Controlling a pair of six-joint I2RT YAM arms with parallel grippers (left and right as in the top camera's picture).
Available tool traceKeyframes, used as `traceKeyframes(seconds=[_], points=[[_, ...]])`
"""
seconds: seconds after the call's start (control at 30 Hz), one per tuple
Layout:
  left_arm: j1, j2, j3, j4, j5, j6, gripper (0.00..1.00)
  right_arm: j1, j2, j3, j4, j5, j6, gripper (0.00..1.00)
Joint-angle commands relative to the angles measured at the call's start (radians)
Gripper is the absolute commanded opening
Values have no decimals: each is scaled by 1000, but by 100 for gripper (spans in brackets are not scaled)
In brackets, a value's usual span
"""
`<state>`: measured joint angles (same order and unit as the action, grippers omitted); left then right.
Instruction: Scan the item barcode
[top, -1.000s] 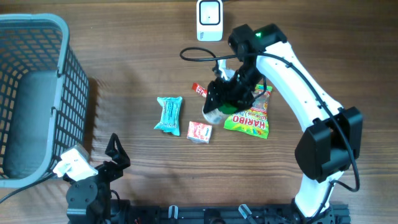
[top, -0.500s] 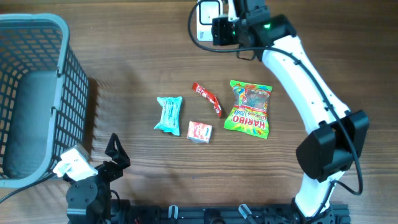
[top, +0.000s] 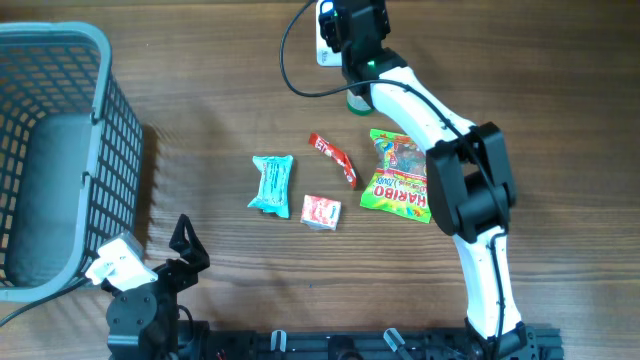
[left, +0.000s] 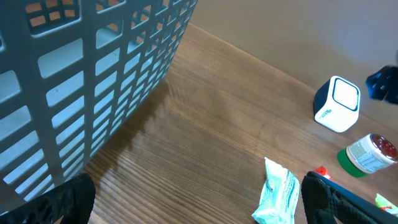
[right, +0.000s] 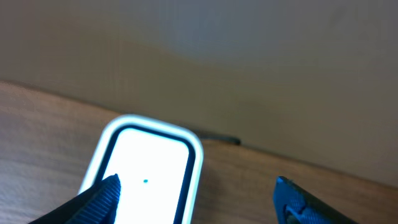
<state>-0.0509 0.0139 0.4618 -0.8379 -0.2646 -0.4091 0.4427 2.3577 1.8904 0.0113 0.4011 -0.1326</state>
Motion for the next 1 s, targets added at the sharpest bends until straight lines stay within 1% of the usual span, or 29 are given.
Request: traceKeyframes(seconds=[0.0,0.03,0.07,0.1,0.13,0.2,0.23,0.27,0.3,0.4,0.43,0.5,0.53,0.57,0.63,0.7,0.77,0.83,0.97], points=[[-3,-6,-4,2,-10,12,100,5,34,18,-17,37,31,84],[-3,-6,-4,2,-10,12,100,6,26,19,-18,67,32,91],[-3,-6,-4,2,-10,12,100,12,6,20,-26,142,43,97],[-3,-6,-4,2,-10,12,100,20,-32,20,-72,202,68,99],[-3,-6,-4,2,-10,12,100,26,-88,20,-158,204,116,99],[-3,-6,-4,2,-10,12,100,26,-179,20,-332,174,269,100],[-3,-6,-4,2,-10,12,100,22,-230,20,-449,105,357,100],[-3,-6,-4,2,-10,12,100,18,-262,20,-526,43,405,100],[-3,-6,-4,2,-10,12,100,15,-300,20,-639,-44,473,99],[-3,-6,-4,2,-10,12,100,16,-319,14,-837,-116,582,100],[-3,-6,-4,2,-10,12,100,16,-319,-13,-859,-133,605,100],[-3,-6,-4,2,-10,12,100,16,-319,-150,-792,-149,632,100],[-3,-6,-4,2,-10,12,100,16,-319,-239,-697,-149,630,100],[-3,-6,-4,2,-10,12,100,17,-319,-288,-631,-148,624,100],[-3,-6,-4,2,-10,12,100,19,-319,-441,-401,-163,583,100],[-3,-6,-4,2,-10,12,100,19,-319,-582,-185,-163,580,100],[-3,-6,-4,2,-10,12,100,19,-318,-681,5,-163,558,100],[-3,-6,-4,2,-10,12,100,19,-302,-727,127,-163,524,100],[-3,-6,-4,2,-10,12,100,19,-204,-727,244,-159,500,100]])
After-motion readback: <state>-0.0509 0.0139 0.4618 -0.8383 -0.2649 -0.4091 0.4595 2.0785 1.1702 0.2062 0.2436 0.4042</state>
